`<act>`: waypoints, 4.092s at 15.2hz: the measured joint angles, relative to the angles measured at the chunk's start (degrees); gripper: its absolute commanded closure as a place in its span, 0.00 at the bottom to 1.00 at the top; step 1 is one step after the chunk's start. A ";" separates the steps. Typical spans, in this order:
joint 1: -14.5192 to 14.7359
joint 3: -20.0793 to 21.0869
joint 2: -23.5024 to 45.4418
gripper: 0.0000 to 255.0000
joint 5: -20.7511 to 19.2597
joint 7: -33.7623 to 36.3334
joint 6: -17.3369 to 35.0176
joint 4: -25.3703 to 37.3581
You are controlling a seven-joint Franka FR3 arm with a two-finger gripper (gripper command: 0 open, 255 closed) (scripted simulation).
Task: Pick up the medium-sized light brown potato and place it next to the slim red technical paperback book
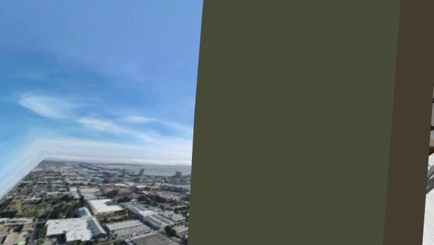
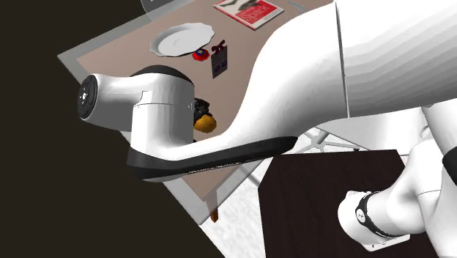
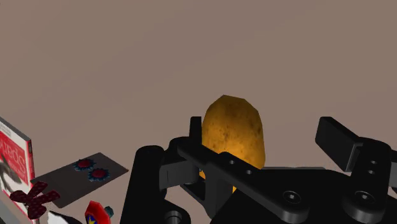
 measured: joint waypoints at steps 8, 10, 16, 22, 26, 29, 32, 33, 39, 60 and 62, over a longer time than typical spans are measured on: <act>-1.39 -1.86 5.27 0.00 -1.28 2.37 2.32 2.79; -1.69 -2.02 5.54 0.00 -1.51 2.62 3.68 1.74; -1.86 -2.11 5.43 0.00 -1.63 2.69 4.34 1.03; -1.85 -2.11 5.37 1.00 -1.63 2.69 4.31 1.03; -1.85 -2.12 5.36 1.00 -1.64 2.70 4.28 1.03; -1.79 -2.08 4.98 1.00 -1.55 2.42 3.59 1.37; -1.71 -2.06 3.99 1.00 -1.43 1.75 2.09 2.02; -1.68 -2.05 3.59 1.00 -1.40 1.51 1.59 2.18; -1.58 -2.08 1.82 1.00 -1.22 -0.06 -1.73 4.09; -4.91 -4.37 -3.10 1.00 -2.38 -8.13 -5.99 6.67; -6.67 -5.44 -3.53 1.00 -2.94 -10.12 -3.95 5.42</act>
